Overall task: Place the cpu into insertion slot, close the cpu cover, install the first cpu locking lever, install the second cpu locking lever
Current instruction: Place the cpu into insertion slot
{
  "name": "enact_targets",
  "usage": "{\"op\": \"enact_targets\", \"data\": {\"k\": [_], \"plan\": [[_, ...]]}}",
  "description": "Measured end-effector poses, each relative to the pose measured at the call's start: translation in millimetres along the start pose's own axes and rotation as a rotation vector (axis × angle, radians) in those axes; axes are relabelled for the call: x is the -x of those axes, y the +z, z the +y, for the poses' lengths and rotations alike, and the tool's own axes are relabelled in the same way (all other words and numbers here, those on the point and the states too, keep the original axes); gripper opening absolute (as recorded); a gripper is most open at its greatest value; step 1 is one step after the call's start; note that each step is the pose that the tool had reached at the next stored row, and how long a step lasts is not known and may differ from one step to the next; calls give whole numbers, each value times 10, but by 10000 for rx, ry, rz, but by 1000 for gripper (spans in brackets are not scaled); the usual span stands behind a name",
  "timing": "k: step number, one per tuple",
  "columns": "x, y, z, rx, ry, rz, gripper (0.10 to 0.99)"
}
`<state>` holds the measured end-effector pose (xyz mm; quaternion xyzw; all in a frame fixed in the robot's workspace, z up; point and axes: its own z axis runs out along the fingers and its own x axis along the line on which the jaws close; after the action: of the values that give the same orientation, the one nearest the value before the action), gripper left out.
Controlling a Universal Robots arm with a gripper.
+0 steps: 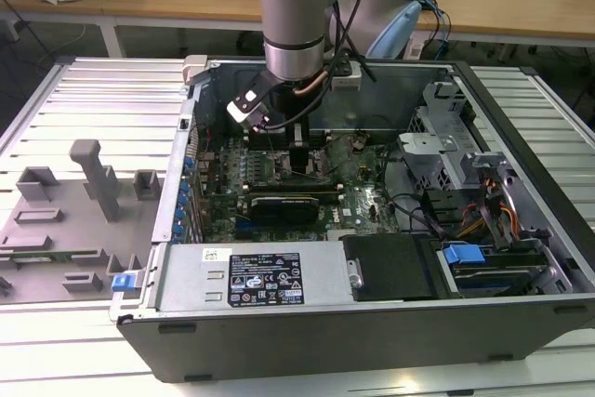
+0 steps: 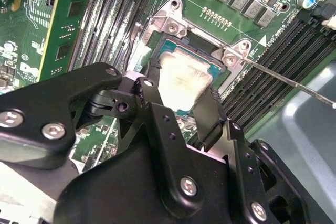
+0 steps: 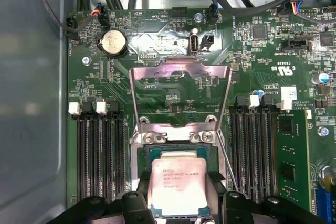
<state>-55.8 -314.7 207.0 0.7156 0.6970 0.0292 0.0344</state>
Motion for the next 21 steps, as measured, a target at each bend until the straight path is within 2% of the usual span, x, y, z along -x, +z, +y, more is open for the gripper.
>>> {"op": "enact_targets", "data": {"k": [7, 9, 10, 14, 16, 21], "plan": [[0, -11, 1, 0, 0, -2, 514], [0, -12, 1, 1, 0, -2, 380], [0, -13, 1, 1, 0, -2, 380], [0, -15, 1, 1, 0, -2, 141], [0, -16, 2, 1, 0, -2, 106], [0, -12, 1, 1, 0, -2, 106]]}}
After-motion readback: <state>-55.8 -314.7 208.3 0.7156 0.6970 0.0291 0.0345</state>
